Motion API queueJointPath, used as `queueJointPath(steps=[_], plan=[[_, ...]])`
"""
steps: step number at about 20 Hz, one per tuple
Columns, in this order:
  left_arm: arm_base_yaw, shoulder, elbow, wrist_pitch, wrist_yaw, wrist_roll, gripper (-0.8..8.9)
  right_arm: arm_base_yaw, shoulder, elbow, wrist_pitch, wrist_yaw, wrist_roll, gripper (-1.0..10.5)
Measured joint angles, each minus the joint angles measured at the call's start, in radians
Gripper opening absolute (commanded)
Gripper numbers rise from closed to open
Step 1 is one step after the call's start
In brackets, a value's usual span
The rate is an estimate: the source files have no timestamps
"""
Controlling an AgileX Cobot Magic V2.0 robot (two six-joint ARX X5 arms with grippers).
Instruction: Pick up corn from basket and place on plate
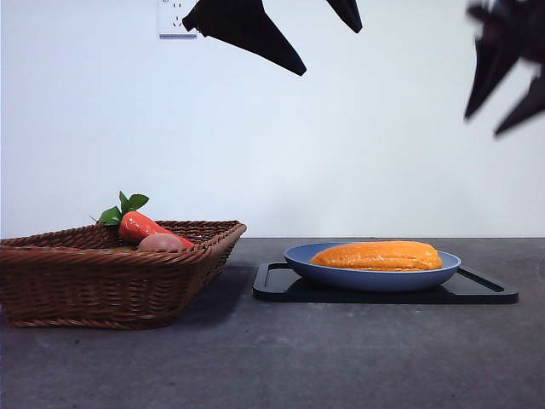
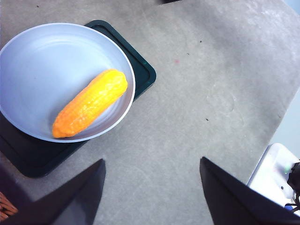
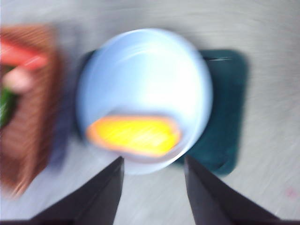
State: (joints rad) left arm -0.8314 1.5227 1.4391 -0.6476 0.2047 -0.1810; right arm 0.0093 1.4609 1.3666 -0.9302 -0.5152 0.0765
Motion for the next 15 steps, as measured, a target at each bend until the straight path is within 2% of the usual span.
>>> queueJointPath(steps=[4,6,8,15], plan=[[0.0,0.0,0.0,-0.012,0.0,0.0,2.06,0.098,-0.198,0.006,-0.209,-0.005,-0.085,1.7],[0.0,0.0,0.0,-0.024,0.0,0.0,1.15,0.132,-0.258,0.005,-0.285,-0.004,-0.122,0.8],[0.0,0.0,0.0,-0.039,0.0,0.003,0.09,0.164,-0.31,-0.017,-0.287,-0.002,-0.141,0.0],[0.0,0.0,0.0,-0.062,0.0,0.004,0.06,0.193,-0.365,-0.089,-0.288,-0.003,-0.158,0.0]])
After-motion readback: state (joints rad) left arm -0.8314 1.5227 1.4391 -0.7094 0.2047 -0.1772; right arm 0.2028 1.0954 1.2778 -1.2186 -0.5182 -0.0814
